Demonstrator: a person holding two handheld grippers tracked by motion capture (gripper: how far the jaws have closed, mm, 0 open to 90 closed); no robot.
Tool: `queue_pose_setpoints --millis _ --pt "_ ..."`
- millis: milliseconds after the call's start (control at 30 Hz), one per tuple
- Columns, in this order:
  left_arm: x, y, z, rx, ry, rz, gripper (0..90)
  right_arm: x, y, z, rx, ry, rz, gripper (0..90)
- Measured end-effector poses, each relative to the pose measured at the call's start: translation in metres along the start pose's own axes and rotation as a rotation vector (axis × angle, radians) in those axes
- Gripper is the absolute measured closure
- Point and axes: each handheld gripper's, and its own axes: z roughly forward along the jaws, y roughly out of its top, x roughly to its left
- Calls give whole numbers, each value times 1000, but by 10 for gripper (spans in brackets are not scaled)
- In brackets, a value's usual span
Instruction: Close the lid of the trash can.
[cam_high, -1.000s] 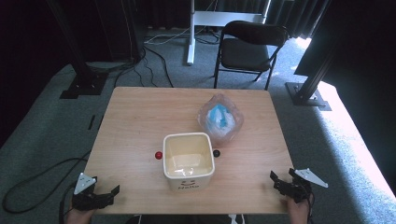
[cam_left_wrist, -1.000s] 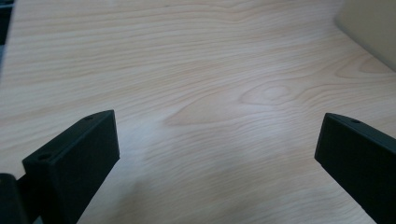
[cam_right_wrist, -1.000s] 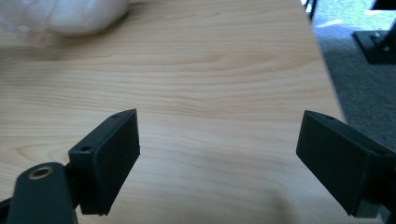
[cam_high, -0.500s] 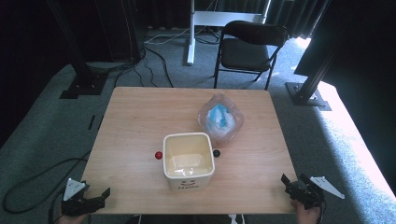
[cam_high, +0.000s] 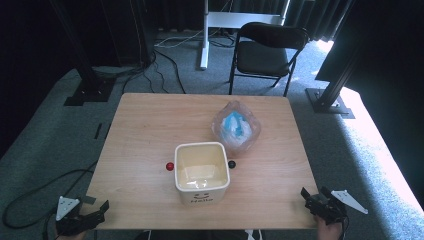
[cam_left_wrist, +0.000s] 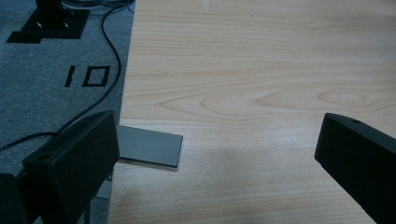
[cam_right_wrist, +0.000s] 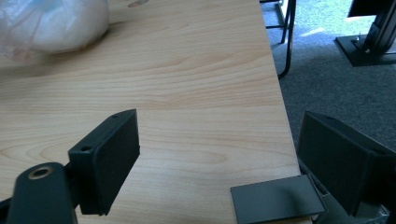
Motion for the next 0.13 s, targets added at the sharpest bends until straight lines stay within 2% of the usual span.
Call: queue_pose_setpoints --millis 133 --pt "-1 0 1 14 -1 9 0 -1 0 1 8 -5 1 126"
